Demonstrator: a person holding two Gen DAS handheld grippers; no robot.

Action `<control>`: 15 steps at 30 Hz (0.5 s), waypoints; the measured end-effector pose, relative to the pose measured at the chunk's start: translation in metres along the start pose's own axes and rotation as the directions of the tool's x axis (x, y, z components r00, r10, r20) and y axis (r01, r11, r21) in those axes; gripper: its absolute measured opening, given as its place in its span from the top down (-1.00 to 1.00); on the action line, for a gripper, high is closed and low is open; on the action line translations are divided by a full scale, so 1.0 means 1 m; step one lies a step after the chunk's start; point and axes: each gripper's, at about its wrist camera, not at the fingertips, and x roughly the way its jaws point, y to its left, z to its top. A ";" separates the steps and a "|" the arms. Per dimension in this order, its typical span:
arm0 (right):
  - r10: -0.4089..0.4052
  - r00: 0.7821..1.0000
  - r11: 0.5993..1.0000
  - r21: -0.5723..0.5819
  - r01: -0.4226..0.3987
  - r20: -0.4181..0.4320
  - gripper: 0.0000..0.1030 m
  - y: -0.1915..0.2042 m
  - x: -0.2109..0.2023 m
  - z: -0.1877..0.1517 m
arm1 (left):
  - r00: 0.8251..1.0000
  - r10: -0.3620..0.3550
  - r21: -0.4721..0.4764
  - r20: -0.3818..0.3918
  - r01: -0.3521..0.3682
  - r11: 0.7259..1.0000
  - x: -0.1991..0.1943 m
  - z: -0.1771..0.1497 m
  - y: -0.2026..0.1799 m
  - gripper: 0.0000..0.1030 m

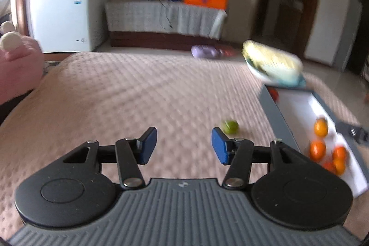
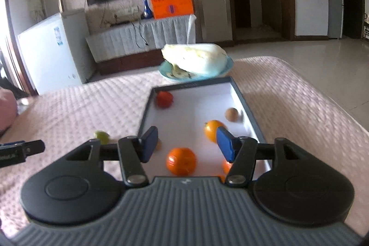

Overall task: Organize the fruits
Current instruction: 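Move the left gripper to the green lime and close on it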

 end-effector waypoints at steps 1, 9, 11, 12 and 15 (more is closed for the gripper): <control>0.013 1.000 1.000 -0.002 -0.013 0.014 -0.13 0.002 -0.002 0.001 | 1.000 -0.002 -0.030 0.008 0.002 1.000 0.000 0.004 0.006 -0.16; 0.057 0.998 0.998 0.014 -0.058 0.029 -0.12 -0.005 -0.004 0.011 | 0.999 0.033 -0.041 0.008 -0.032 0.999 0.006 0.013 0.038 -0.16; 0.041 0.999 0.997 0.067 -0.043 0.030 -0.04 -0.015 -0.004 0.014 | 1.000 0.019 -0.024 -0.010 -0.019 1.000 0.013 0.012 0.032 -0.16; 0.033 0.999 0.995 0.092 -0.036 0.028 -0.03 -0.020 -0.004 0.014 | 1.000 0.004 -0.011 -0.018 -0.005 1.000 0.017 0.011 0.025 -0.16; 0.016 1.000 0.991 0.134 -0.016 0.003 0.11 -0.030 0.000 0.014 | 0.999 -0.027 0.056 -0.036 0.029 0.998 0.036 0.006 -0.003 -0.16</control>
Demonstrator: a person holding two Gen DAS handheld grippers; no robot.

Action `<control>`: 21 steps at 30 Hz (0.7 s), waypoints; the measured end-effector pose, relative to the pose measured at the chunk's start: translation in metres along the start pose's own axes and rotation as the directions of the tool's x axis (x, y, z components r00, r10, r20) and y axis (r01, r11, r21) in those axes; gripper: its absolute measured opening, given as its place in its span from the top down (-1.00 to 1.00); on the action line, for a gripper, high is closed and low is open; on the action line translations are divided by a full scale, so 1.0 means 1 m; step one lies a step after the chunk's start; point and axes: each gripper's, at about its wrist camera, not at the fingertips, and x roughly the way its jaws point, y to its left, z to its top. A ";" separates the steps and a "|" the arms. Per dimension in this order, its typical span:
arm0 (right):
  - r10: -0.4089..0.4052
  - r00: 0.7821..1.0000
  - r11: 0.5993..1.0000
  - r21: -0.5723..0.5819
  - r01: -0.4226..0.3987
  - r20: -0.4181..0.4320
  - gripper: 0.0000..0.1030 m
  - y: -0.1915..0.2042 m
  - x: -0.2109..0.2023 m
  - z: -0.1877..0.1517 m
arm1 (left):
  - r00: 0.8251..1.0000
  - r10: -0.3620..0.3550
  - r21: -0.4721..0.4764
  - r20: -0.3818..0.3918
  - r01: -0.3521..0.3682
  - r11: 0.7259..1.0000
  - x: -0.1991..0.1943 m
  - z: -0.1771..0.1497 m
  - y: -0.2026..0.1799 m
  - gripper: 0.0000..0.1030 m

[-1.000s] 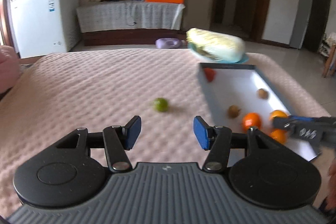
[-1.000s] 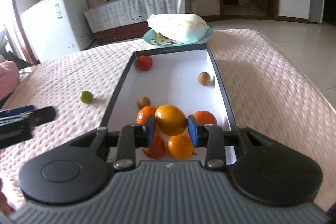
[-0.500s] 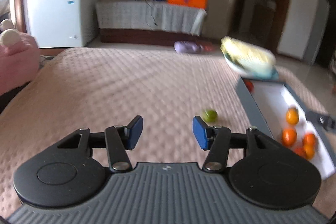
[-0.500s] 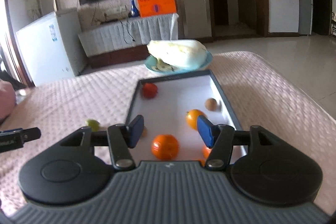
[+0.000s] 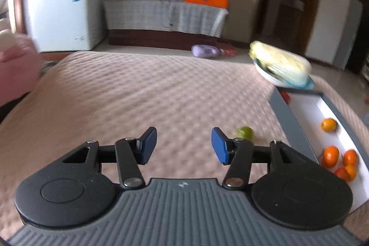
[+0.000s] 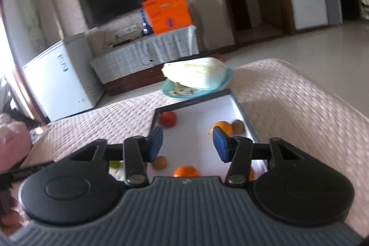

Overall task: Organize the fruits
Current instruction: 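Move the left gripper to the green lime and close on it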

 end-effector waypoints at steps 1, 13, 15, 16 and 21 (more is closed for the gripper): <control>-0.002 1.000 1.000 -0.003 0.002 -0.009 0.19 -0.001 0.002 -0.001 | 1.000 -0.016 0.020 -0.005 0.016 1.000 0.007 -0.001 -0.010 -0.16; 0.000 0.995 0.984 -0.178 -0.018 -0.099 0.28 0.007 0.012 -0.013 | 0.993 -0.025 0.102 -0.111 0.037 0.994 0.090 -0.011 -0.077 0.10; 0.002 0.995 0.983 -0.183 -0.021 -0.103 0.28 0.007 0.012 -0.014 | 0.994 -0.028 0.110 -0.104 0.039 0.993 0.094 -0.011 -0.081 0.14; 0.007 0.994 0.982 -0.186 -0.026 -0.106 0.28 0.007 0.012 -0.015 | 0.995 -0.024 0.112 -0.096 0.035 0.993 0.096 -0.011 -0.082 0.27; 0.048 0.985 0.965 -0.247 -0.089 -0.165 0.28 0.016 0.013 -0.020 | 0.996 -0.022 0.098 -0.087 0.030 0.995 0.095 -0.011 -0.082 0.45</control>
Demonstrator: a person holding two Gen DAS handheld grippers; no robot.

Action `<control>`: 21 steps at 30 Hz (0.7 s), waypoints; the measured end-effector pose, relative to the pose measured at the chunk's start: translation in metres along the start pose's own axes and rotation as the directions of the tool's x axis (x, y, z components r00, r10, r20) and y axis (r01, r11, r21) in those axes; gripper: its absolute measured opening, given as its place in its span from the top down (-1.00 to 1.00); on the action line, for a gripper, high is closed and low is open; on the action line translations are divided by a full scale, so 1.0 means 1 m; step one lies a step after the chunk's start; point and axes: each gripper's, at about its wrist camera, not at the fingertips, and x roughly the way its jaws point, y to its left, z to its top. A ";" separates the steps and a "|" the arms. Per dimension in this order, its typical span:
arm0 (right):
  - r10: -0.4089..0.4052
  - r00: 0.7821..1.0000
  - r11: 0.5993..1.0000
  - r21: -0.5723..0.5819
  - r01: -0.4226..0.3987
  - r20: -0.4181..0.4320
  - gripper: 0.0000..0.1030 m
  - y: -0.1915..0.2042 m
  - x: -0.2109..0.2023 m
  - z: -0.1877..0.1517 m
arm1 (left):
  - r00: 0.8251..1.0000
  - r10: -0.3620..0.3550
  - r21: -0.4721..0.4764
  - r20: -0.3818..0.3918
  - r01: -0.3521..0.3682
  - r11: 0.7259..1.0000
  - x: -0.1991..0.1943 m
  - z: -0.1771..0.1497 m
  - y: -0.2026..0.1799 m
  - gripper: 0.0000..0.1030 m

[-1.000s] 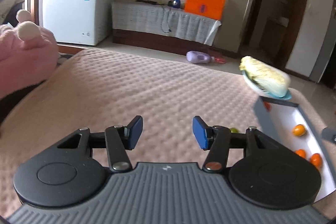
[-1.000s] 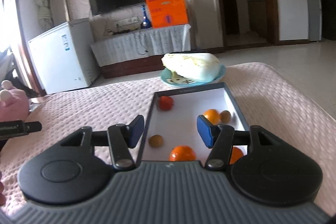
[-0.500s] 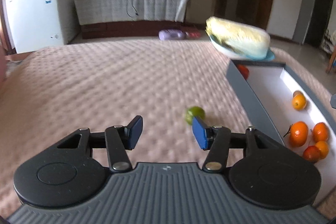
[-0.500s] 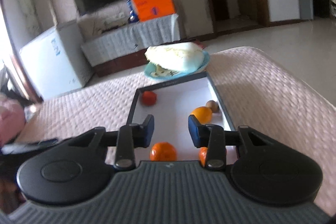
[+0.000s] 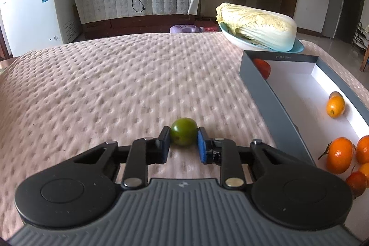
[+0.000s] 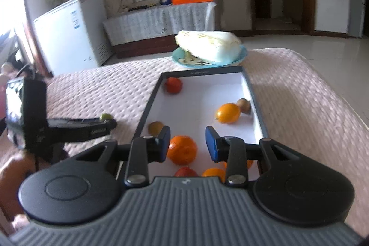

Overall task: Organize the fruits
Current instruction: 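Move the left gripper to the green lime and close on it, then carry the green lime over the box and open the left gripper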

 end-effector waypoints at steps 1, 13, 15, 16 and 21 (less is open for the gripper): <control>0.019 0.999 0.999 -0.026 -0.020 -0.026 0.28 0.004 0.002 -0.002 | 1.000 -0.001 -0.005 -0.004 0.001 1.000 -0.001 0.000 0.001 0.45; 0.090 0.996 0.993 -0.071 -0.092 -0.021 0.28 0.019 -0.007 -0.003 | 0.999 -0.031 -0.021 0.021 0.031 0.999 -0.047 0.000 0.013 0.45; 0.106 0.994 0.990 -0.086 -0.108 -0.026 0.28 0.028 -0.006 -0.003 | 0.998 -0.049 -0.024 0.041 0.050 0.998 -0.060 0.002 0.009 0.45; 0.110 0.994 0.989 -0.093 -0.112 -0.025 0.28 0.030 -0.007 -0.003 | 0.997 -0.053 -0.024 0.049 0.054 0.998 -0.065 0.002 0.008 0.45; 0.112 0.994 0.990 -0.087 -0.112 -0.011 0.28 0.028 -0.014 -0.003 | 0.996 -0.051 0.005 0.068 0.051 0.999 -0.088 0.001 -0.004 0.45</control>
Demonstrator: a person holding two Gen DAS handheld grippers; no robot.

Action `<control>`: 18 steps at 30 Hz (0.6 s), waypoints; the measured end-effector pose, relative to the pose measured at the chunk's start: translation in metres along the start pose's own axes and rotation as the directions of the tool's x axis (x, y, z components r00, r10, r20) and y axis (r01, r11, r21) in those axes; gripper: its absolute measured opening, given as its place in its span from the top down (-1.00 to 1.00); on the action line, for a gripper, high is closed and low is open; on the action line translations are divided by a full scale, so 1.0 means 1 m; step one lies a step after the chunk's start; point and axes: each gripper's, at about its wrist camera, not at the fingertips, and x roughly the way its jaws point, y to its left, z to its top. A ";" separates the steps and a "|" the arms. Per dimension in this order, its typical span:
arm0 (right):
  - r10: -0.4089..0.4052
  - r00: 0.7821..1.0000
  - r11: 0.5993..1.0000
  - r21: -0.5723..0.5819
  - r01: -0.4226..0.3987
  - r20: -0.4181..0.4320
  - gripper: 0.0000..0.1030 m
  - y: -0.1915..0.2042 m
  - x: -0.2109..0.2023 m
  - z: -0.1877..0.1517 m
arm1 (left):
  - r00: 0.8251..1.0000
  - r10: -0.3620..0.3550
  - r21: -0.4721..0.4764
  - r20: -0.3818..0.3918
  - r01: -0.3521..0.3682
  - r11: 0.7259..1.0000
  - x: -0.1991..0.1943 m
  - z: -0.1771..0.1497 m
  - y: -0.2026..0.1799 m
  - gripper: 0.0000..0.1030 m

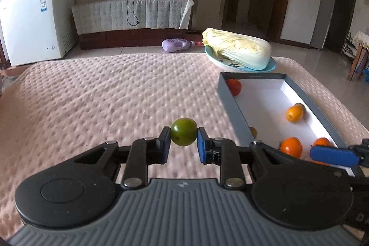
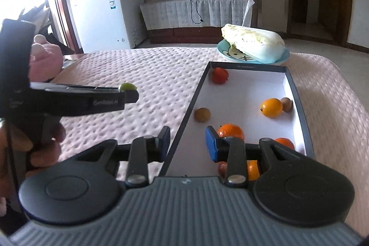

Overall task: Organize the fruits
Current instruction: 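Carry the green lime over the box and open the left gripper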

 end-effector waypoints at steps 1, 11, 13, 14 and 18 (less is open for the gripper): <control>-0.003 1.000 1.000 0.003 0.003 0.002 0.28 -0.002 -0.002 0.000 | 1.000 -0.004 0.004 0.001 0.004 1.000 -0.004 0.000 -0.003 0.45; -0.032 0.999 0.999 0.041 0.031 0.024 0.28 -0.022 -0.027 -0.008 | 0.999 -0.038 0.004 0.030 0.037 0.999 -0.039 -0.003 -0.042 0.45; -0.039 0.999 0.998 0.050 0.038 0.030 0.28 -0.028 -0.034 -0.010 | 0.998 -0.047 0.007 0.033 0.047 0.999 -0.046 -0.004 -0.052 0.45; -0.045 0.999 0.997 0.058 0.043 0.031 0.28 -0.031 -0.038 -0.011 | 0.998 -0.049 0.011 0.034 0.049 0.999 -0.048 -0.005 -0.055 0.45; -0.064 0.997 0.995 0.084 0.060 0.040 0.28 -0.042 -0.052 -0.017 | 0.998 -0.063 0.023 0.029 0.062 0.998 -0.052 -0.006 -0.073 0.45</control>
